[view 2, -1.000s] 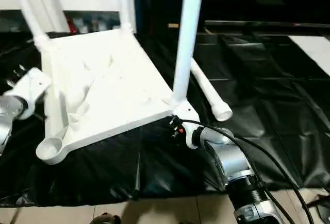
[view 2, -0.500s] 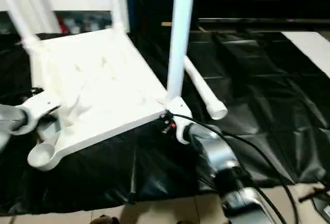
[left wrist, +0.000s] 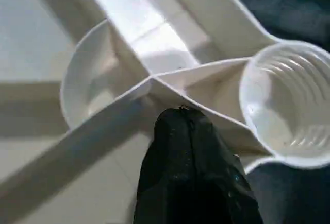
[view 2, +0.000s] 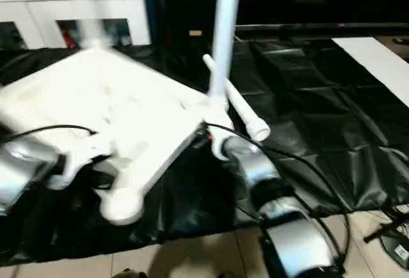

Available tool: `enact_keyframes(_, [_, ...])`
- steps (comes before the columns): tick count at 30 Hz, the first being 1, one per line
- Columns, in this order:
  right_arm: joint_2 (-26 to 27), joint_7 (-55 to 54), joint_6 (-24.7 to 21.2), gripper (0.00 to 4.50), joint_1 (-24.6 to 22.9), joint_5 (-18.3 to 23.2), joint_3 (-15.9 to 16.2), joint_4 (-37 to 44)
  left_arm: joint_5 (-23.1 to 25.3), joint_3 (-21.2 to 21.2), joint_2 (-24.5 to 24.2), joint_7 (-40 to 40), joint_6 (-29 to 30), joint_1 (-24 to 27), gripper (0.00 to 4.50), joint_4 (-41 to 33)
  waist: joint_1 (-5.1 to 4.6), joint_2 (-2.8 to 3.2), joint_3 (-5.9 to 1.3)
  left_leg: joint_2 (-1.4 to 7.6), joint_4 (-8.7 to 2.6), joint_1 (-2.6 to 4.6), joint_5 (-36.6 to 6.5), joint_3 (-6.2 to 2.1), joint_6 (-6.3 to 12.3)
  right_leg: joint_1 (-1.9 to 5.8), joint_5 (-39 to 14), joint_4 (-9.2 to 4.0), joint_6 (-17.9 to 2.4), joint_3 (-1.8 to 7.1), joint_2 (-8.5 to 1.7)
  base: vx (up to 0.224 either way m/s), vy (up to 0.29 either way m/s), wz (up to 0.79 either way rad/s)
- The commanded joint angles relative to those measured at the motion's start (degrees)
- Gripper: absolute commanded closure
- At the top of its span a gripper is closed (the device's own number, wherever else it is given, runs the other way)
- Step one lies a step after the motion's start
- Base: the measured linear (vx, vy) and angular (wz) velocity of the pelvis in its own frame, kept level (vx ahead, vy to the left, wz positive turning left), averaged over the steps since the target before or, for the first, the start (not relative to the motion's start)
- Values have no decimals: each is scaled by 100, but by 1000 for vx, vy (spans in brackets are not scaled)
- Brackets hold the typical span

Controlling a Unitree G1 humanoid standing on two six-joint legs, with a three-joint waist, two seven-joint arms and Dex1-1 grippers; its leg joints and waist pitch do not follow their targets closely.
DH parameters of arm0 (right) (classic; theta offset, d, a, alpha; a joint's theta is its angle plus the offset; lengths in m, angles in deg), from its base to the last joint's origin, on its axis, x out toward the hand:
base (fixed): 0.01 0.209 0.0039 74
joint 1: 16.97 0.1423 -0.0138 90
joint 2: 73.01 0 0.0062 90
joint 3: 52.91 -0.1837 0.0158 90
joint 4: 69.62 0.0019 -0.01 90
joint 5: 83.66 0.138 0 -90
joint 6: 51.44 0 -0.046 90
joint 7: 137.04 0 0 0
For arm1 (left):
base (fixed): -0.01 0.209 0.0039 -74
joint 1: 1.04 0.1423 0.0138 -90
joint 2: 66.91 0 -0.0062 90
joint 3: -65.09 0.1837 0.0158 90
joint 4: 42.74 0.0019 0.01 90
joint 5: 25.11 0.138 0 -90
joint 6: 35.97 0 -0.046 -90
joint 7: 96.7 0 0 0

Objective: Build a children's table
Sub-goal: Rotate table base

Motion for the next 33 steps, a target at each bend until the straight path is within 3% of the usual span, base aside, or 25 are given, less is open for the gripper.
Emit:
enact_keyframes(1, [193, 154, 232, 446, 191, -18, 75, -169, -7, 23, 261, 271, -9, -249, 450, 38, 34, 49, -363, 38, -399, 122, -2577, -14, -278, 193, -2534, -461, -939, 181, -242, 0, 0, 0])
enact_keyframes(3, [332, 253, 360, 446, 231, -48, 102, -359, -18, 40, 661, 612, 68, -438, 450, 188, 44, 50, -372, 41, -398, 96, -2458, -8, -262, 218, -2362, -436, -986, 181, -237, 0, 0, 0])
enact_keyframes(7, [419, 326, 429, 446, 217, -53, 87, -466, -109, 85, 996, 778, 138, -527, 450, 230, 43, 37, -412, 39, -399, 32, -2110, -7, -220, 293, -1819, -364, -1083, 177, -234, 0, 0, 0])
enact_keyframes(10, [442, 285, 510, 446, 238, -62, 58, -568, -36, 85, 1249, 1030, 51, -616, 450, 403, 49, 33, -434, 34, -369, 37, -1808, 25, -132, 299, -1350, -329, -1202, 182, -215, 0, 0, 0])
enact_keyframes(11, [444, 267, 546, 446, 261, -63, 38, -616, 2, 80, 1290, 1100, 4, -646, 450, 472, 41, 86, -438, 30, -357, 42, -1772, 35, -119, 294, -1200, -330, -1241, 184, -204, 0, 0, 0])
enact_keyframes(12, [427, 260, 567, 446, 285, -40, -4, -640, 14, 49, 1334, 1174, -33, -678, 450, 527, 46, 70, -450, 28, -346, 45, -1725, 39, -107, 301, -1101, -316, -1272, 183, -201, 0, 0, 0])
enact_keyframes(14, [399, 274, 623, 446, 343, 0, -102, -706, -52, -30, 1425, 1276, -23, -723, 450, 572, 49, 165, -480, 24, -319, 20, -1445, 29, -69, 345, -512, -245, -1417, 171, -194, 0, 0, 0])
enact_keyframes(16, [392, 276, 649, 446, 396, 71, -218, -765, -105, -69, 1518, 1349, 4, -738, 450, 564, 50, 127, -493, 24, -300, 26, -1315, 39, -5, 361, -263, -227, -1512, 165, -188, 0, 0, 0])
enact_keyframes(20, [492, 187, 740, 446, 569, 110, -332, -984, -225, 38, 1826, 1369, 208, -744, 450, 413, 59, 160, -477, 33, -296, 32, -1367, 45, 47, 356, -323, -239, -1605, 155, -190, 0, 0, 0])
enact_keyframes(23, [589, 190, 782, 446, 637, 151, -389, -1076, -295, 62, 1891, 1371, 256, -758, 450, 345, 68, 153, -456, 41, -316, 45, -1627, 40, -13, 353, -724, -276, -1546, 155, -203, 0, 0, 0])
enact_keyframes(31, [816, 150, 855, 446, 796, 124, -466, -1296, -401, 24, 2047, 1434, 458, -738, 450, 161, 67, 122, -462, 41, -313, 42, -1578, 37, -7, 353, -738, -265, -1553, 159, -211, 0, 0, 0])
enact_keyframes(33, [764, -166, 957, 446, 874, 15, -515, -1421, -188, 18, 1952, 1581, 237, -749, 450, 352, 67, 119, -458, 42, -317, 39, -1559, 35, -4, 345, -796, -271, -1537, 156, -216, 0, 0, 0])
